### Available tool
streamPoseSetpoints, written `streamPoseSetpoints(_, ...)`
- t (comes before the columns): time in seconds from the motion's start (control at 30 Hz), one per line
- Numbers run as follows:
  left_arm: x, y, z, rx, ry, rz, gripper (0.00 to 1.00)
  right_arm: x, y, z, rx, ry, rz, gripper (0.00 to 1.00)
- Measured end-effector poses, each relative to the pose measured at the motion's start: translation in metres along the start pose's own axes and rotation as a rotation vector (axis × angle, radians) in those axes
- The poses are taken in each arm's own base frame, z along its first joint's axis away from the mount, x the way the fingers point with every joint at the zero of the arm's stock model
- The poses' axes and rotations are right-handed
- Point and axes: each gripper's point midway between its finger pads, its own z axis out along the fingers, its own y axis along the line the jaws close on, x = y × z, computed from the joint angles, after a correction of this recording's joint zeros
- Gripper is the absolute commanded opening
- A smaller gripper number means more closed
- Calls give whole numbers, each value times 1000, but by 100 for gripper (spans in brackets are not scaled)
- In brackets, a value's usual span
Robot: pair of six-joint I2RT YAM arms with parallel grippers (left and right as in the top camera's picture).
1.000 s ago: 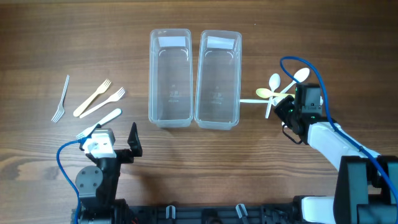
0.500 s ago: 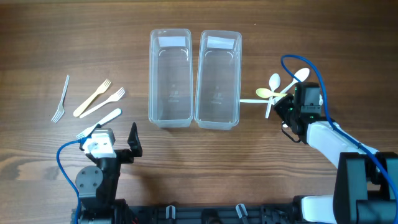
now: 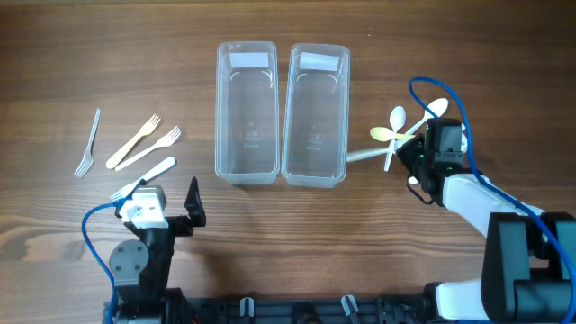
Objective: Pack container
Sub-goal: 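Close the right gripper on a white spoon handle and lift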
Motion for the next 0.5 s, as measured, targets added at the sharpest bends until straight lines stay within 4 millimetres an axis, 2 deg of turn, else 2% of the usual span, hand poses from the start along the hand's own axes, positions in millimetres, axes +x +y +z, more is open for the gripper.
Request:
streamPoseSetpoints(0.33,0,0,0,0,0,0,100,0,2,-1,-7,1,-26,4)
streamPoseSetpoints(0.43,0,0,0,0,0,0,100,0,4,-7,-21,3,-55,4)
streamPoseSetpoints(0.5,0,0,0,0,0,0,100,-6,12,-18,-56,-21,-80,4)
